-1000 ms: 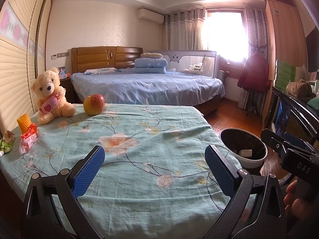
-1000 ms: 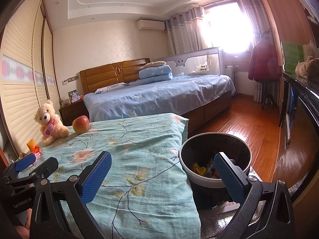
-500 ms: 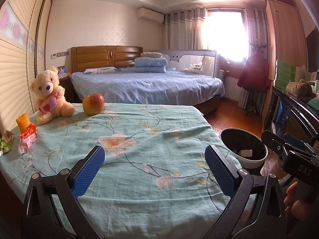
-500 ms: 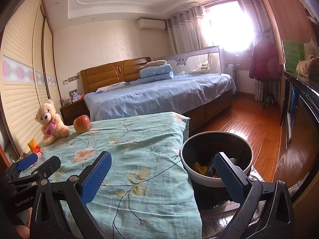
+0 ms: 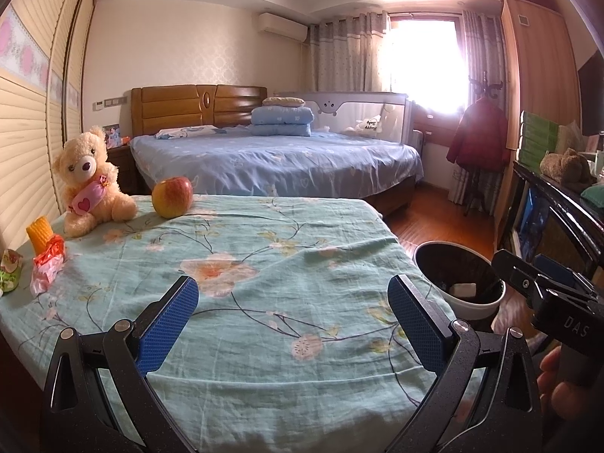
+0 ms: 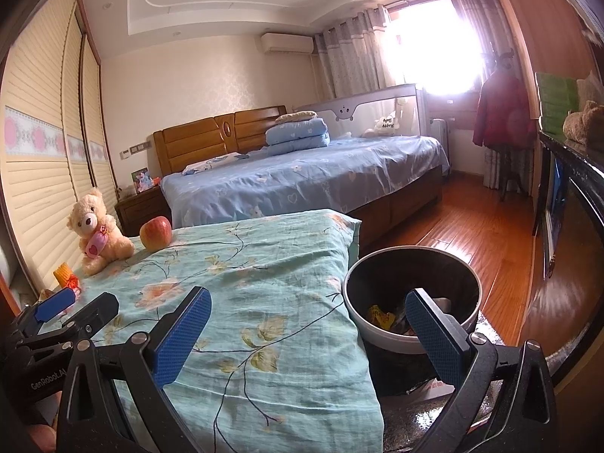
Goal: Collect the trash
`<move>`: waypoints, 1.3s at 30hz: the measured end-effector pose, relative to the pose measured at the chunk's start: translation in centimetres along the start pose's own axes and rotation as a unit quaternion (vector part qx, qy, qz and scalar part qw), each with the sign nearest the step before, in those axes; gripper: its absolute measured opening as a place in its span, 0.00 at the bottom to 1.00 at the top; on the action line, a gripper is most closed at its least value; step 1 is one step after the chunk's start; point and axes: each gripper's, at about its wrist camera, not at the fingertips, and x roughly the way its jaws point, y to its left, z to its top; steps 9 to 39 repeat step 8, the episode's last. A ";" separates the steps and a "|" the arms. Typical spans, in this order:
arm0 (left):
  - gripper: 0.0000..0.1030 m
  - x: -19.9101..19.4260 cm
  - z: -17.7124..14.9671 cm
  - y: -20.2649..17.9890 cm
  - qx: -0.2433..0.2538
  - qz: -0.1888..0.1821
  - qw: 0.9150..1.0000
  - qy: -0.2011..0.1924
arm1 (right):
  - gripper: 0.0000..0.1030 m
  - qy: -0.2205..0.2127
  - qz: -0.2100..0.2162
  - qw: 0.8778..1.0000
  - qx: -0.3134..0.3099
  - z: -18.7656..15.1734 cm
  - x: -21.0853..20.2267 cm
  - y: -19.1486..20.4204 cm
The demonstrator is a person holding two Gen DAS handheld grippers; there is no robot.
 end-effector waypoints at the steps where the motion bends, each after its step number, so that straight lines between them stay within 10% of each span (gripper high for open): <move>1: 1.00 0.1 0.0 0.0 0.001 -0.001 1.000 0.002 | 1.00 0.001 0.000 1.000 0.001 0.0 0.0 -0.2; 39: 1.00 0.9 -0.2 0.2 -0.001 -0.004 1.000 0.016 | 1.00 0.013 -0.002 1.000 0.008 -0.2 0.8 -0.7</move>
